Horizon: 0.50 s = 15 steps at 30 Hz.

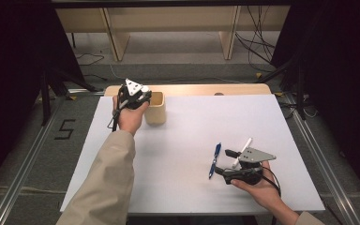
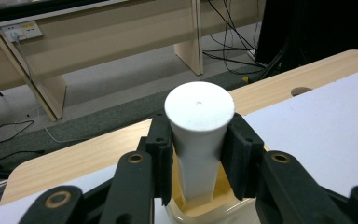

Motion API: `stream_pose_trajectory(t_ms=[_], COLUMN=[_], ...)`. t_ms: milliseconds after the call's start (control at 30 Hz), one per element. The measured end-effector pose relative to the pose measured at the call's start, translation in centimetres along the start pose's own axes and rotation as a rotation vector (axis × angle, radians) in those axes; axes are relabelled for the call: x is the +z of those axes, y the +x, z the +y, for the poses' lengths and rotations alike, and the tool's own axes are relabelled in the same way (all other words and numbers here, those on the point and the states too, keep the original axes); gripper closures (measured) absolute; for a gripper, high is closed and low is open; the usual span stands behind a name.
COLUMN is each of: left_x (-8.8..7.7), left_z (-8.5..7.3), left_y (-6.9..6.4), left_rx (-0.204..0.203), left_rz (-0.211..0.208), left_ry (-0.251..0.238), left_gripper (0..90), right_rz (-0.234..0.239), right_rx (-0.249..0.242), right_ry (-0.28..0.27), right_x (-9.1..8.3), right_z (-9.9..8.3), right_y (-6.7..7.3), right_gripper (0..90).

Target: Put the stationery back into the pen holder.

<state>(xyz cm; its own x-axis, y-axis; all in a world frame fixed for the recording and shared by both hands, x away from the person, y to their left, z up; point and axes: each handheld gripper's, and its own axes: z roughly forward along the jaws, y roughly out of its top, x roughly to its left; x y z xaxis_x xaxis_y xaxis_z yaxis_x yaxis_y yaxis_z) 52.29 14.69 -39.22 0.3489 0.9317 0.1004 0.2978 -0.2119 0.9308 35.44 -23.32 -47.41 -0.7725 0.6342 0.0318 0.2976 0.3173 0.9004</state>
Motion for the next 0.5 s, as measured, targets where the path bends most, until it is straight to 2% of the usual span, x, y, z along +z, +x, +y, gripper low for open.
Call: stream_pose_trajectory(t_ms=[367, 500], left_x=[0.32, 0.34], left_z=[-0.89, -1.05], left_y=[-0.19, -0.29], left_rx=[-0.013, -0.02], left_rz=[0.02, 0.024], left_ry=[0.02, 0.021], left_gripper=[66.3, 66.3], right_rz=[0.002, 0.003], right_rx=[0.008, 0.015], right_ry=[0.017, 0.008], right_x=[-0.06, 0.02], right_z=[0.04, 0.0], right_y=[0.09, 0.15], right_gripper=[22.1, 22.1])
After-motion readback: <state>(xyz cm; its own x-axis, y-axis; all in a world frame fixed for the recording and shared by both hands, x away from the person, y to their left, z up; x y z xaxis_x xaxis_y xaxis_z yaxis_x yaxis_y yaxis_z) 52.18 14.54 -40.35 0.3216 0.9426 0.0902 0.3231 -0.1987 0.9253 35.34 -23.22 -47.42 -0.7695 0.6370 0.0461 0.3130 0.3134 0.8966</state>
